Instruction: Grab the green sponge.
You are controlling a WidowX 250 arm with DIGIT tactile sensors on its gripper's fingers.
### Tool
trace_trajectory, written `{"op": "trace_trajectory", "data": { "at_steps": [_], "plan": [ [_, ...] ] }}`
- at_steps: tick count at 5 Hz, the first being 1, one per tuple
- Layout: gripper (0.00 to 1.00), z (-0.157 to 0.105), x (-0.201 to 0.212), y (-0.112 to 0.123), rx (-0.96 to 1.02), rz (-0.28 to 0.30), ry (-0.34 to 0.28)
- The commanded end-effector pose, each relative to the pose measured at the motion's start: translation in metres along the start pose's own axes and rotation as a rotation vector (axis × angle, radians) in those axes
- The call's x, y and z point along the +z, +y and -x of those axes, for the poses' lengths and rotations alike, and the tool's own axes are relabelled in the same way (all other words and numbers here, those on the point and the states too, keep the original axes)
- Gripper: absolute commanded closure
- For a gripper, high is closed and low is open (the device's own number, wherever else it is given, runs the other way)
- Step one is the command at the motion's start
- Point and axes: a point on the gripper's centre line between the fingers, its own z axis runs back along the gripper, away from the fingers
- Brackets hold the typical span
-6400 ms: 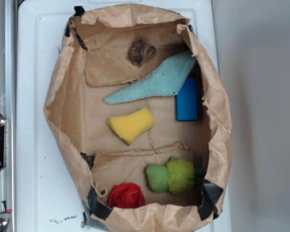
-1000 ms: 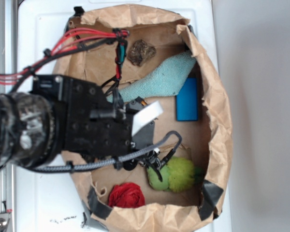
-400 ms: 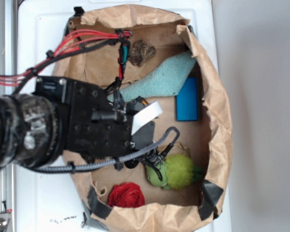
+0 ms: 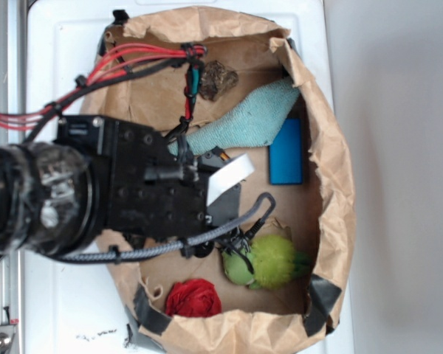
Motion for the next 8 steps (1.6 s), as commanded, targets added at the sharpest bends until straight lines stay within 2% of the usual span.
{"op": "trace_trajectory", "data": {
  "at_steps": [1, 2, 3, 4, 5, 7, 8],
  "plan": [
    [1.0, -0.038, 0.065, 0.01, 0.0, 0.072, 0.038],
    [1.0, -0.053, 0.091, 0.011, -0.11, 0.057, 0.003],
    [1.0, -0.058, 0.108, 0.011, -0.341, 0.107, -0.115],
    [1.0, -0.051, 0.127, 0.011, -0.498, 0.068, -0.151],
    [1.0, -0.044, 0.155, 0.015, -0.623, 0.037, -0.117],
    [1.0, -0.042, 0.175, 0.01, -0.669, -0.041, -0.01],
    [1.0, -0.041, 0.171, 0.009, -0.64, -0.017, -0.02]
  ]
}}
